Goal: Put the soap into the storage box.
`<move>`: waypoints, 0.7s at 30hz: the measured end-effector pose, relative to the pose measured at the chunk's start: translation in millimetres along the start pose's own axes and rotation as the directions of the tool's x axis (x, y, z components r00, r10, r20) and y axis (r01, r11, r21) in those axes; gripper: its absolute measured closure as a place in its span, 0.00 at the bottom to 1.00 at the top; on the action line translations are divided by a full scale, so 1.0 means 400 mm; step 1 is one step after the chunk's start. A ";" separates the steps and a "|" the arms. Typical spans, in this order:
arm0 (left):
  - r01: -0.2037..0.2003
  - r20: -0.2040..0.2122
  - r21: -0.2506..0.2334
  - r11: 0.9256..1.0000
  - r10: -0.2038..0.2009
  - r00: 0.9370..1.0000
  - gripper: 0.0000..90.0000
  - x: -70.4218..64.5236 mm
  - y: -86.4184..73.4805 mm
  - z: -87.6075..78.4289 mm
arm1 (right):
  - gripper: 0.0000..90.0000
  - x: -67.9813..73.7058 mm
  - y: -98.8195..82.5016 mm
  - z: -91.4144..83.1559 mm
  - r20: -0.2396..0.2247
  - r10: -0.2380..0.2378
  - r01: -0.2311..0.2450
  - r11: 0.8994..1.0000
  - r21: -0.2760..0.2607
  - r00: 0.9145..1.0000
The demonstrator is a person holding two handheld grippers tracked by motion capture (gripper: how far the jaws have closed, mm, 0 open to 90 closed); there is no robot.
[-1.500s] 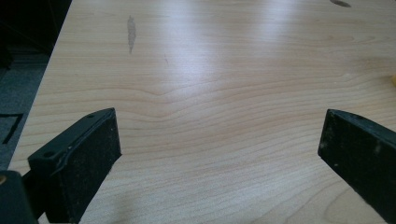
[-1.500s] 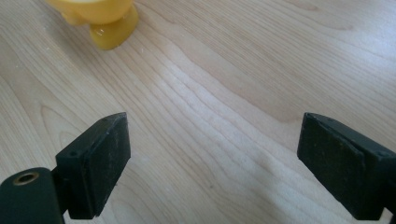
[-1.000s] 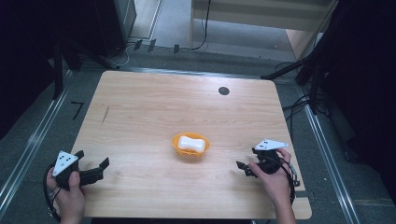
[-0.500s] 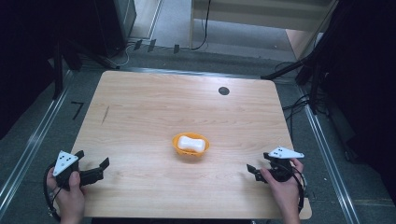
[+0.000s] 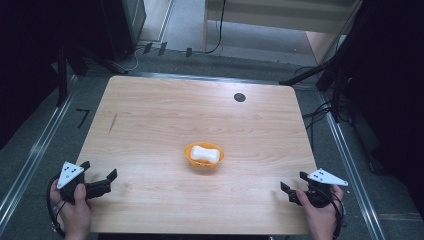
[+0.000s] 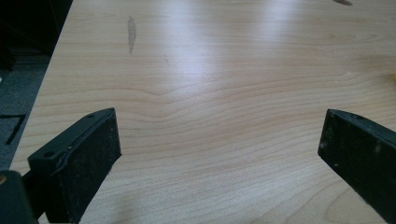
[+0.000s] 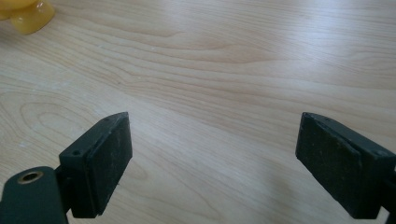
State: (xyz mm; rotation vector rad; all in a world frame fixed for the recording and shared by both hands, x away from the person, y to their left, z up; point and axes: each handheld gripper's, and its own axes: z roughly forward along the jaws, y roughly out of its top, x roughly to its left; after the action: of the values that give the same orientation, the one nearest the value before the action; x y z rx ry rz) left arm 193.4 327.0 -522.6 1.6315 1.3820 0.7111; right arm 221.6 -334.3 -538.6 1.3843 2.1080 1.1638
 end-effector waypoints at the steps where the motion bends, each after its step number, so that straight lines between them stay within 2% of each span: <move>1: -0.001 0.000 0.000 1.000 0.001 1.000 0.00 0.000 0.000 0.000 | 0.13 -0.003 -0.005 -0.005 0.004 0.005 -0.005 1.000 -0.006 1.000; 7: -0.004 -0.002 0.000 1.000 0.004 1.000 0.00 -0.001 0.000 0.000 | 0.12 -0.022 -0.046 -0.037 0.055 0.039 -0.037 0.999 -0.031 0.998; 15: -0.008 0.002 0.005 1.000 0.008 1.000 0.00 -0.001 0.000 0.000 | 0.12 -0.037 -0.079 -0.062 0.055 0.066 -0.061 0.995 -0.080 0.996; 21: -0.013 0.001 0.008 1.000 0.013 1.000 0.00 -0.003 0.000 0.001 | 0.12 -0.038 -0.083 -0.067 0.061 0.074 -0.066 0.990 -0.121 0.995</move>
State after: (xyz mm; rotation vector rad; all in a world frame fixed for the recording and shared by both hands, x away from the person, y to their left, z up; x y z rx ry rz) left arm 193.4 325.6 -522.7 1.6480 1.3765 0.7130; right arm 191.2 -365.4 -551.2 1.4316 1.9272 1.2327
